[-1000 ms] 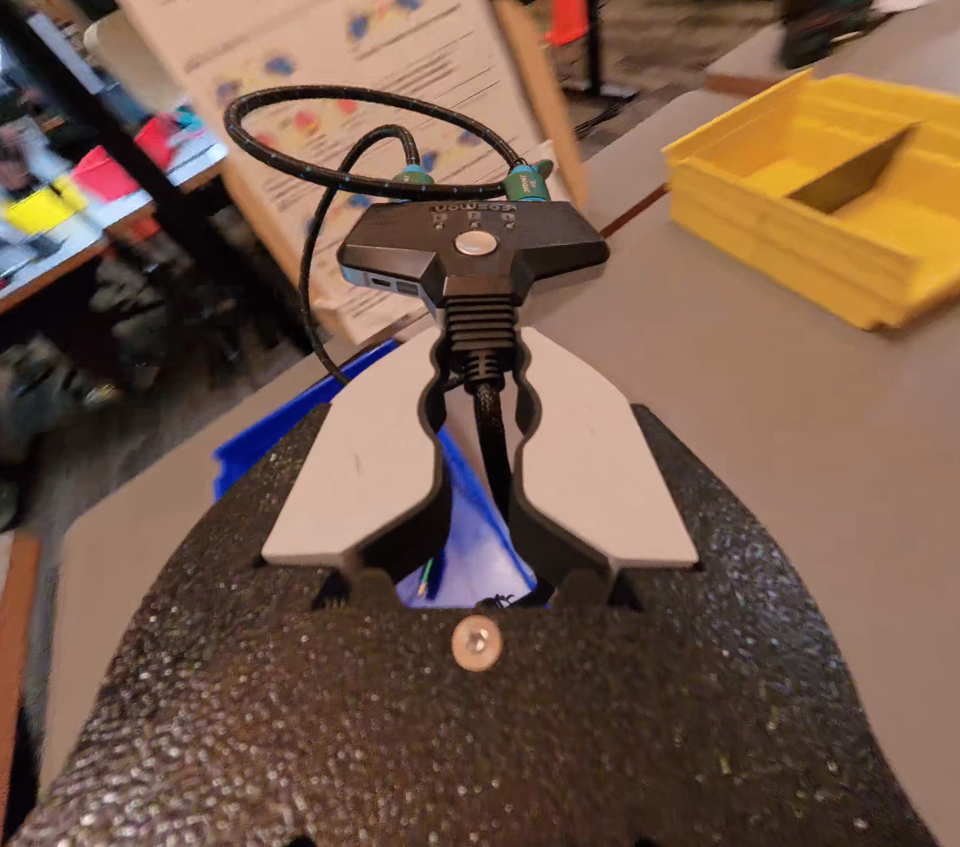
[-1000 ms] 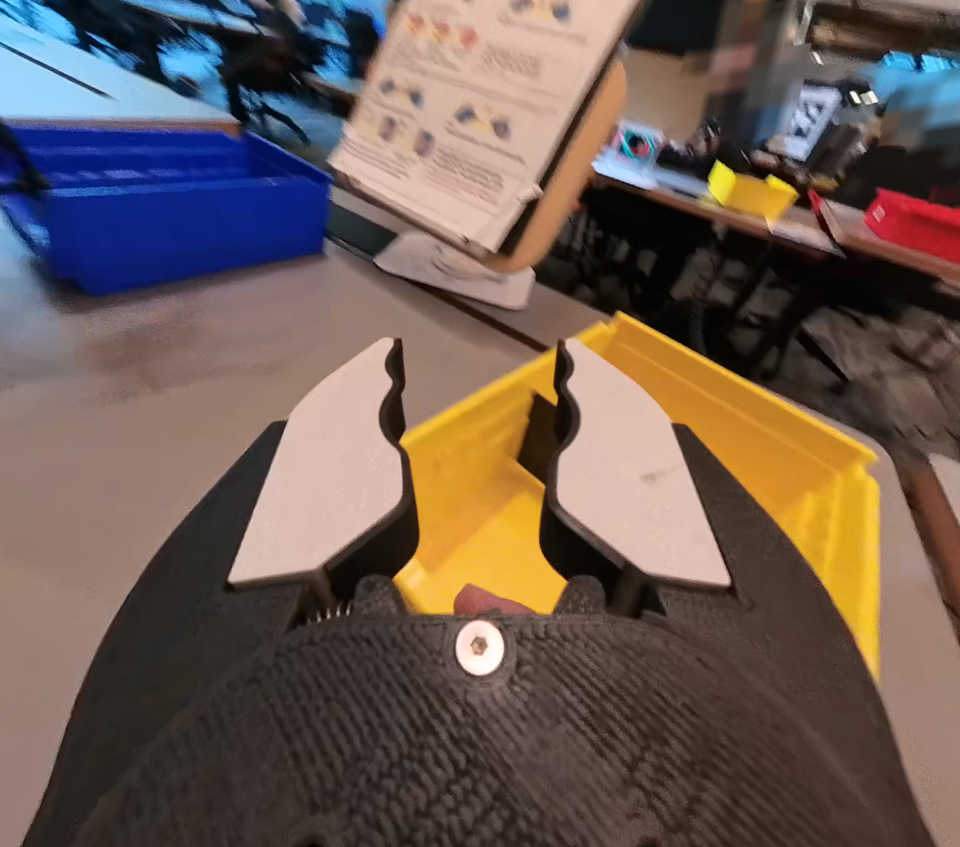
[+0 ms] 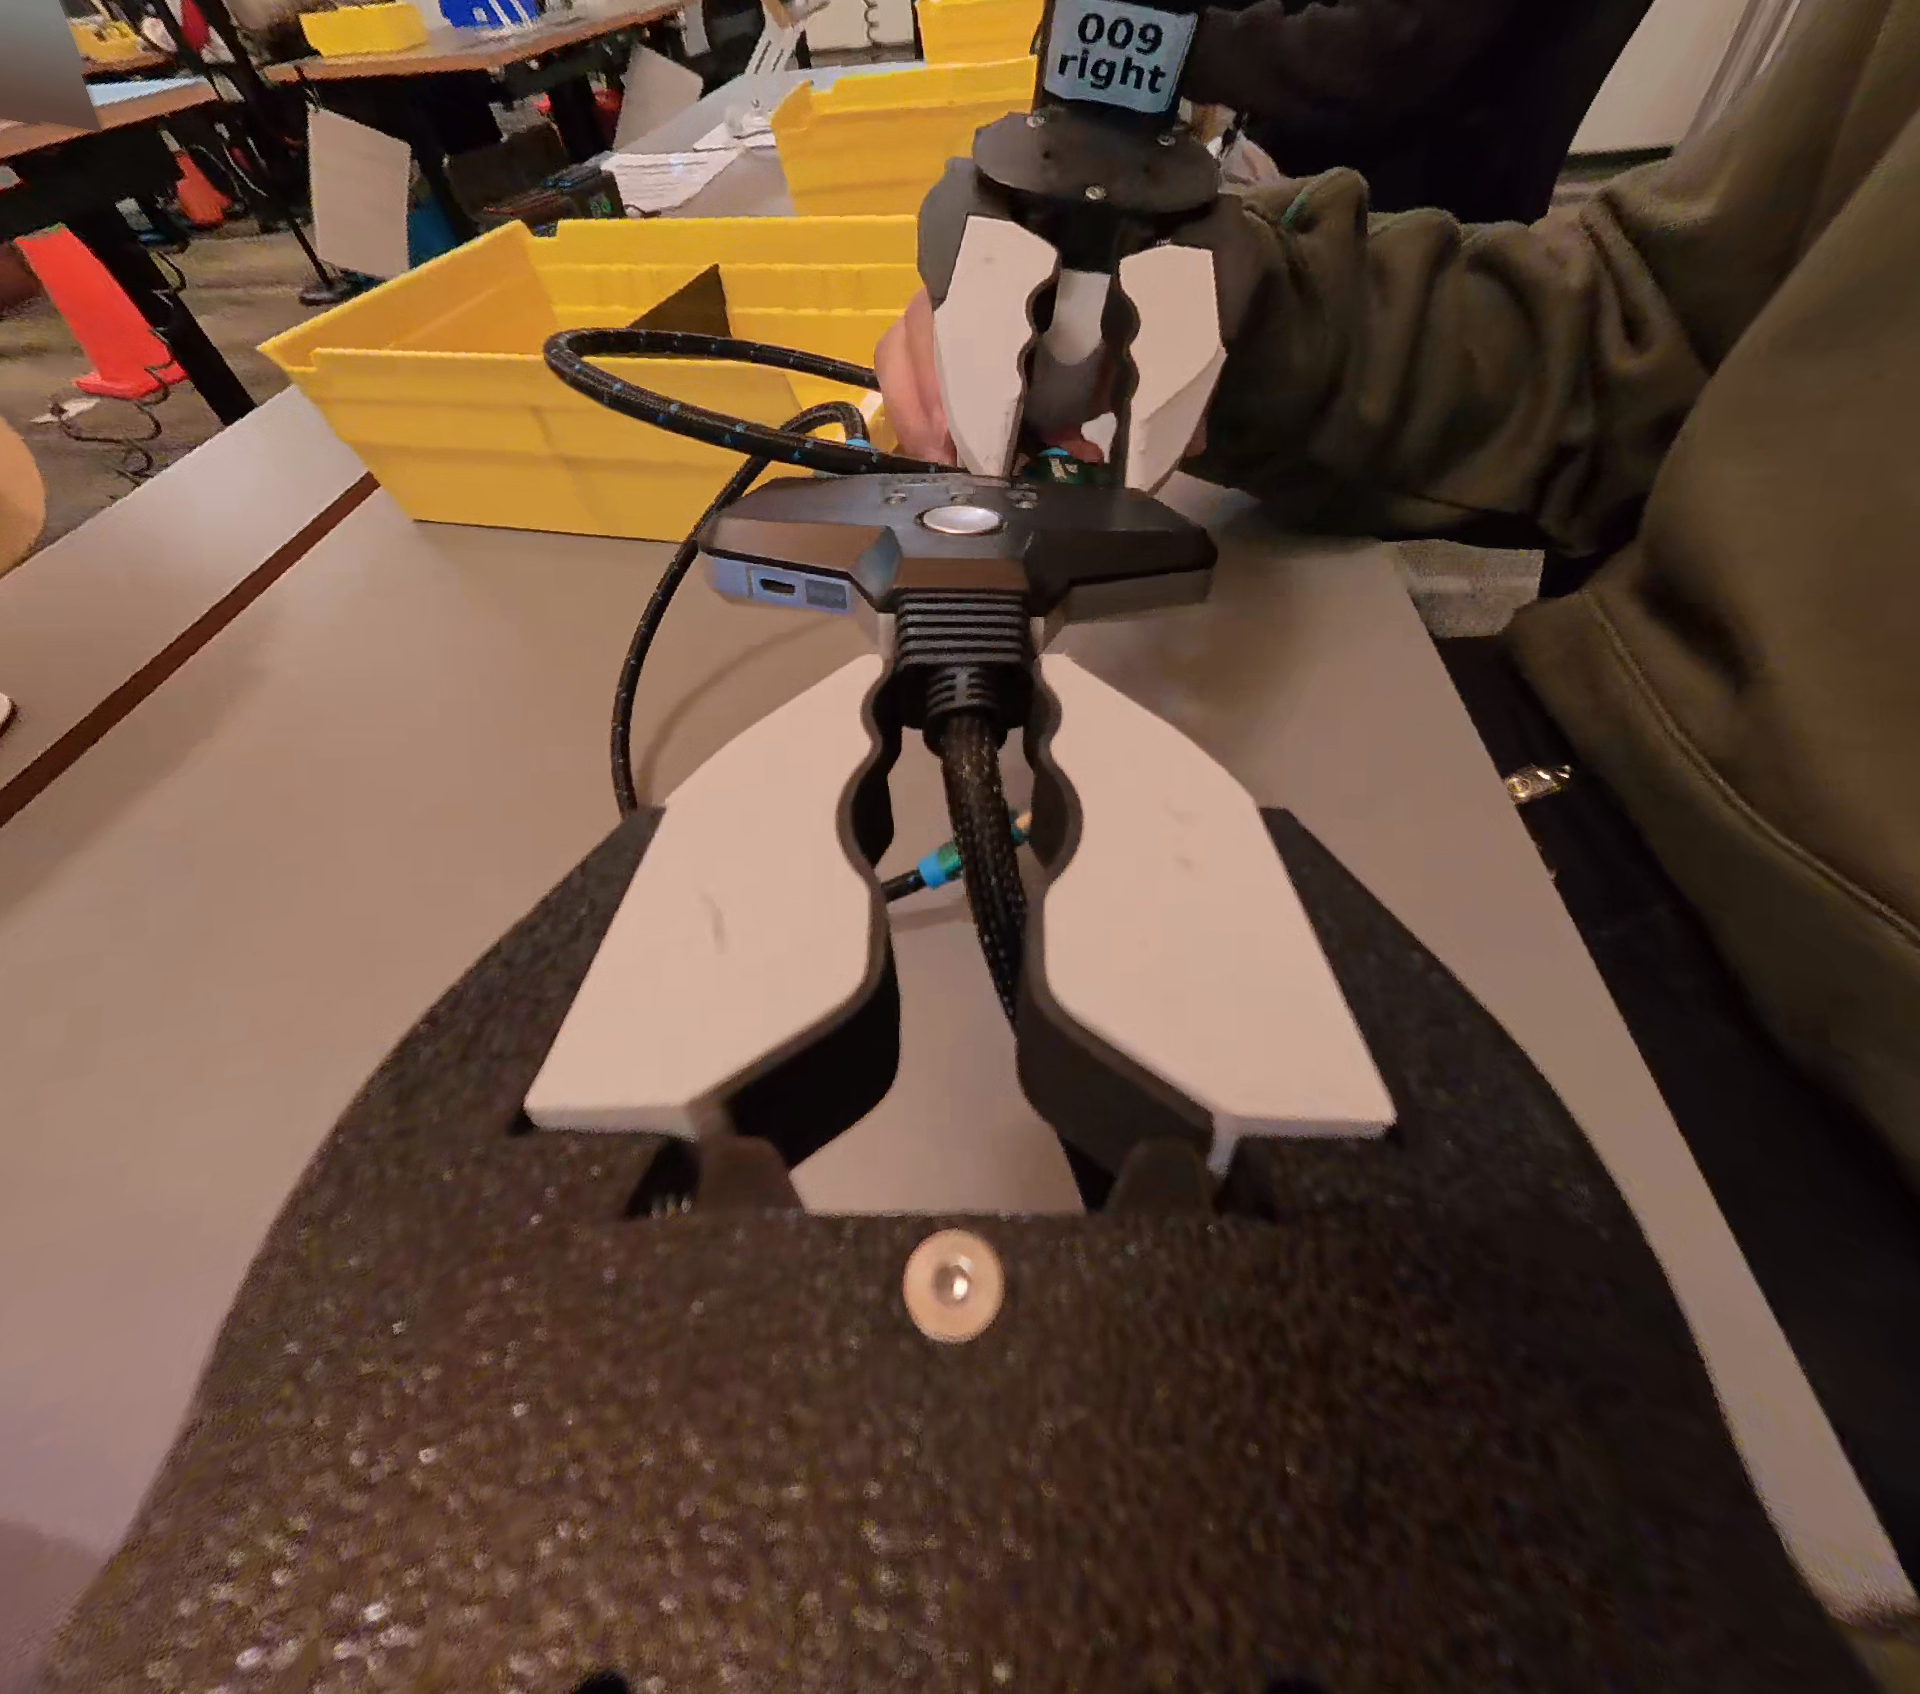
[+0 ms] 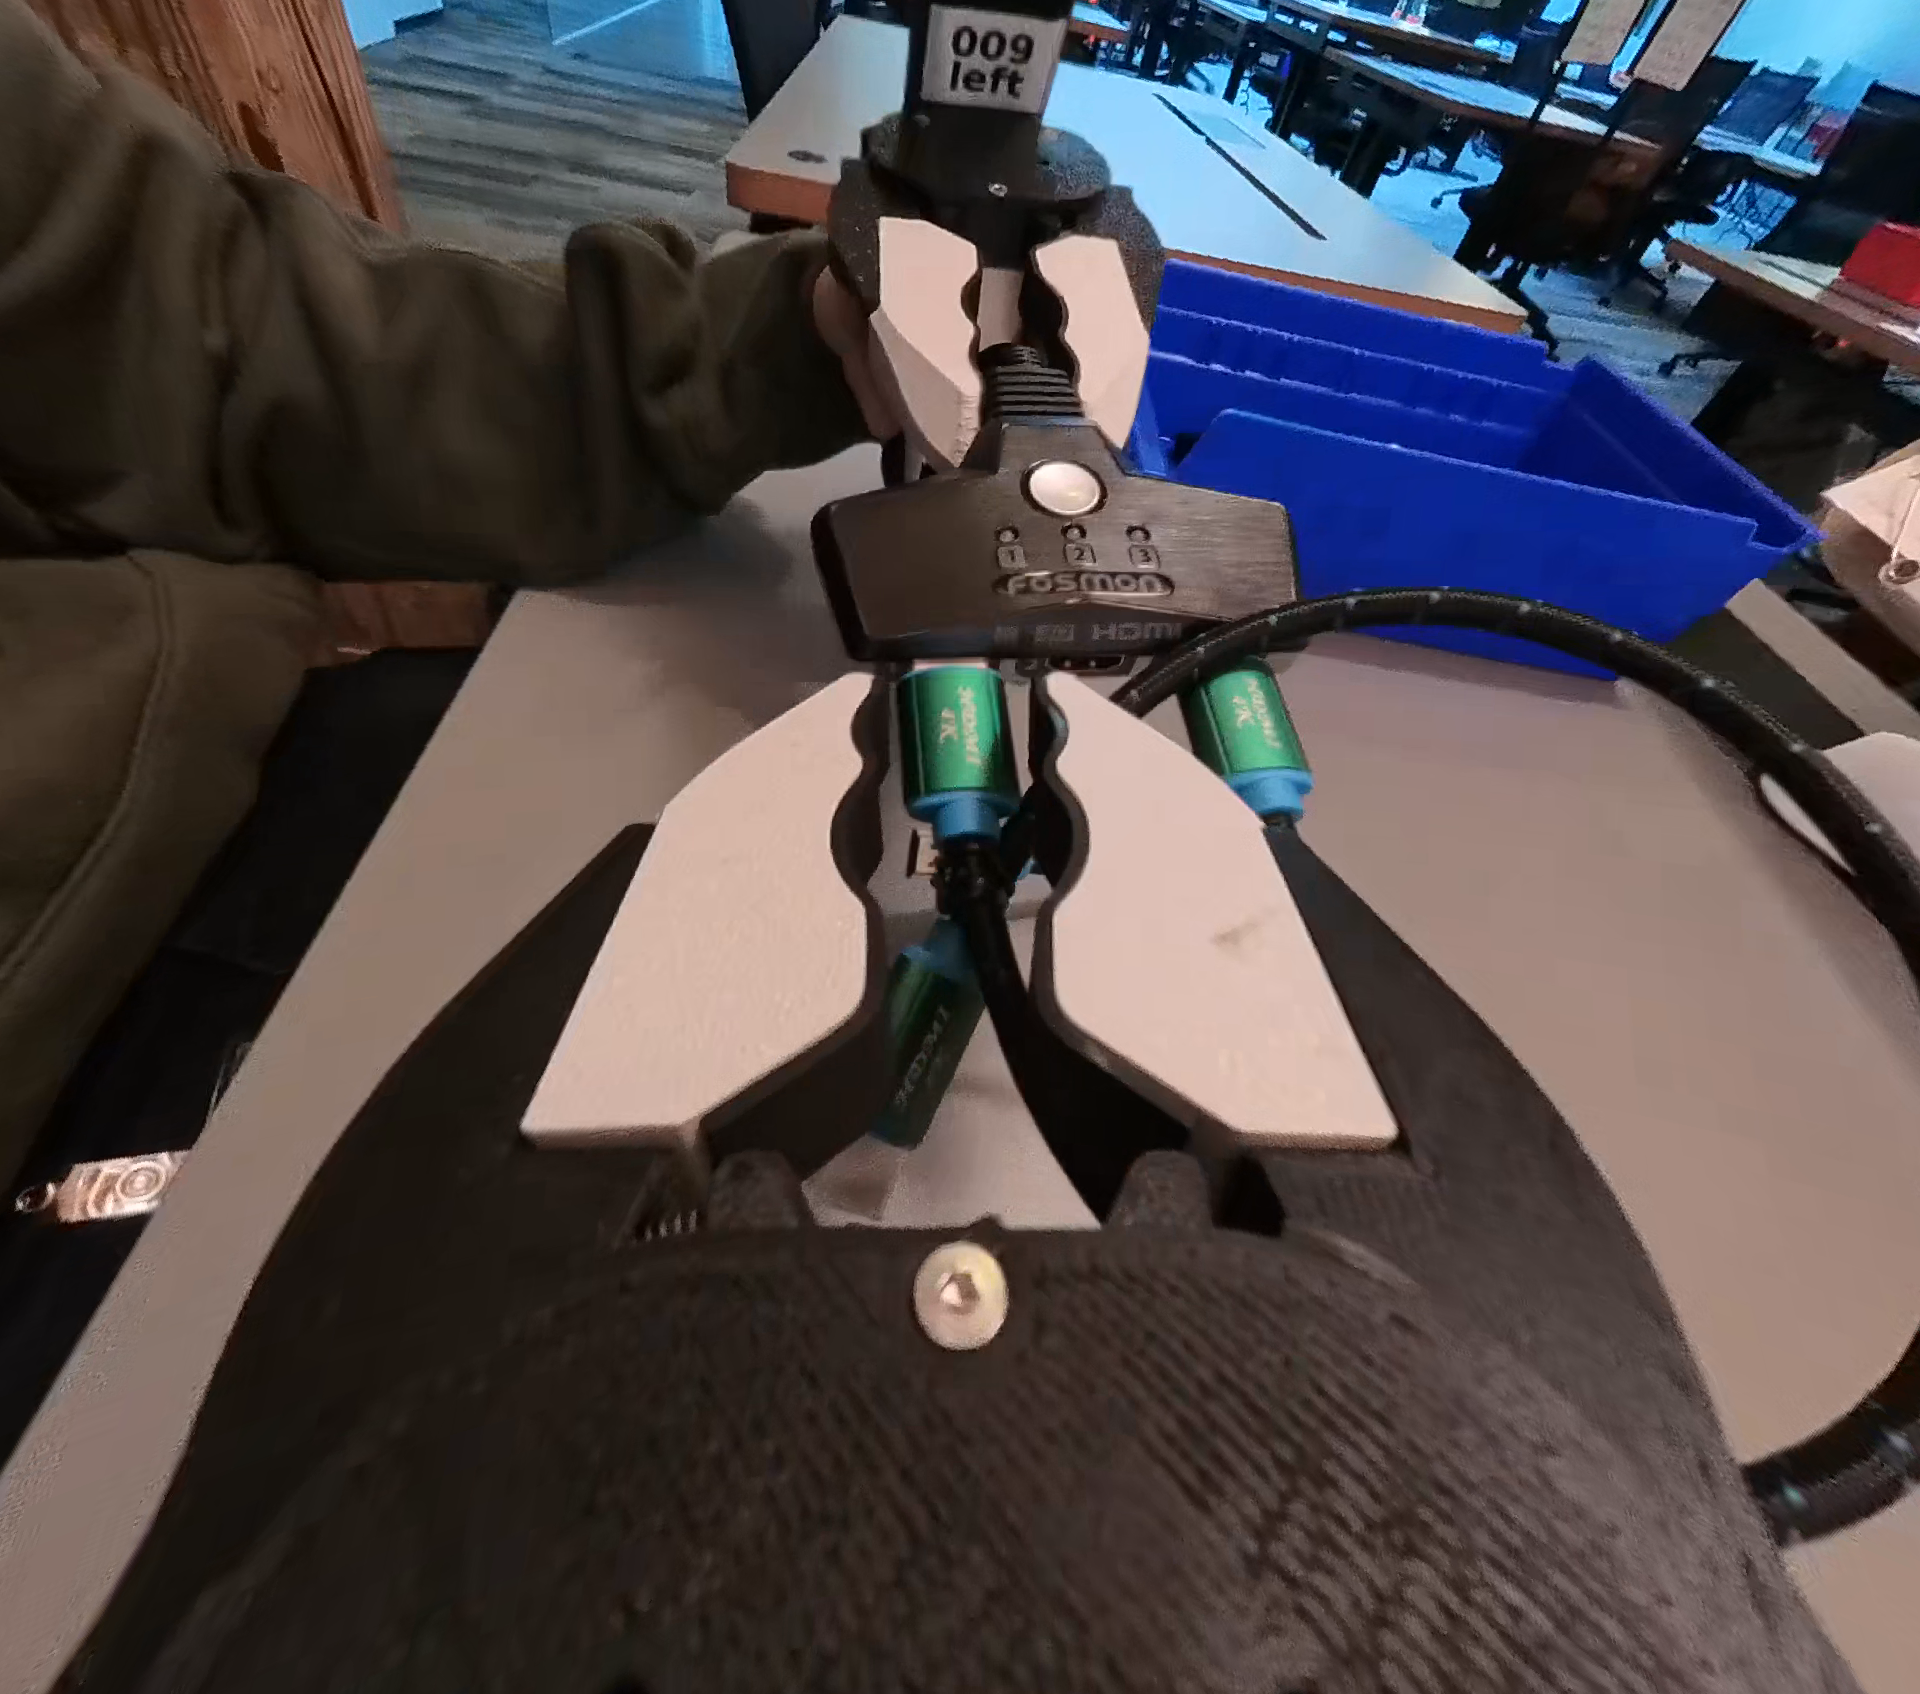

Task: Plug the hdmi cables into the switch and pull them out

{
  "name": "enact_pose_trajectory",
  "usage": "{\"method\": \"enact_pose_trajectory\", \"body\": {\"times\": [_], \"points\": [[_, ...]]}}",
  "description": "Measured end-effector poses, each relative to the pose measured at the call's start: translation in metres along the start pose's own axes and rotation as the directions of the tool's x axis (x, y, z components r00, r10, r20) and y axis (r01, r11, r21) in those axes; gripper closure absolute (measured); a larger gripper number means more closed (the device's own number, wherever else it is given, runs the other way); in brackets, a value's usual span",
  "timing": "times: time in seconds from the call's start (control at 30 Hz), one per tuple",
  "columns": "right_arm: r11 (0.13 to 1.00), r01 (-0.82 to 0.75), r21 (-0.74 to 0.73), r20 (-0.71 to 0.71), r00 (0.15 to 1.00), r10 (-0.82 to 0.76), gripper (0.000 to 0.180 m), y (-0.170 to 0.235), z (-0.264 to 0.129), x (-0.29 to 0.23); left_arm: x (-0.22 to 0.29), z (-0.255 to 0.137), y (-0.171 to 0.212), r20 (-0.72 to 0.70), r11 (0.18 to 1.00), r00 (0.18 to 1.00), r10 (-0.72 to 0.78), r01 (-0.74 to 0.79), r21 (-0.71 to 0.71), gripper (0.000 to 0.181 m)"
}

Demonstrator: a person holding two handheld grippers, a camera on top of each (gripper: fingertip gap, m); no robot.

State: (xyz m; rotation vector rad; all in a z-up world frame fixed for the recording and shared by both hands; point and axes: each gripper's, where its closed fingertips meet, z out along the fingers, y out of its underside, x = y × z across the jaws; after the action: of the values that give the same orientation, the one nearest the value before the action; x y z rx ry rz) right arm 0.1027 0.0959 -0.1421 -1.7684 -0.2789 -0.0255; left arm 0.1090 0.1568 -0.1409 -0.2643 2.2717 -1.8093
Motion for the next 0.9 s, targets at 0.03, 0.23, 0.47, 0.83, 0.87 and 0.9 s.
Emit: {"method": "enact_pose_trajectory", "body": {"times": [0.03, 0.23, 0.47, 0.83, 0.87, 0.9], "points": [[1.0, 0.002, -0.002, 0.016, 1.0, -0.002, 0.151, 0.003, 0.001, -0.002, -0.001, 0.0, 0.003, -0.001, 1.0, 1.0, -0.004, 0.004, 0.016, 0.159], [1.0, -0.023, 0.004, -0.001, 1.0, 0.023, 0.159, 0.014, 0.009, 0.003, -0.006, -0.001, 0.016, -0.007, 0.996, 1.0, -0.022, 0.023, 0.081, 0.159], [0.996, -0.062, -0.058, 0.029, 0.998, 0.064, 0.159, 0.029, 0.013, 0.004, -0.008, 0.001, 0.027, 0.013, 0.998, 0.999, -0.033, 0.032, 0.057, 0.159], [0.998, 0.015, -0.068, 0.042, 0.999, -0.013, 0.16, 0.031, 0.006, 0.002, -0.005, 0.007, 0.029, 0.028, 0.998, 0.999, -0.022, 0.021, 0.059, 0.155], [0.998, 0.023, -0.066, 0.044, 0.999, -0.02, 0.16, 0.031, 0.006, 0.002, -0.006, 0.006, 0.028, 0.037, 0.998, 0.999, -0.027, 0.024, 0.066, 0.151], [0.997, 0.035, -0.063, 0.042, 0.999, -0.032, 0.16, 0.03, 0.006, 0.001, -0.006, 0.006, 0.028, 0.036, 0.997, 0.999, -0.025, 0.022, 0.07, 0.149]]}}
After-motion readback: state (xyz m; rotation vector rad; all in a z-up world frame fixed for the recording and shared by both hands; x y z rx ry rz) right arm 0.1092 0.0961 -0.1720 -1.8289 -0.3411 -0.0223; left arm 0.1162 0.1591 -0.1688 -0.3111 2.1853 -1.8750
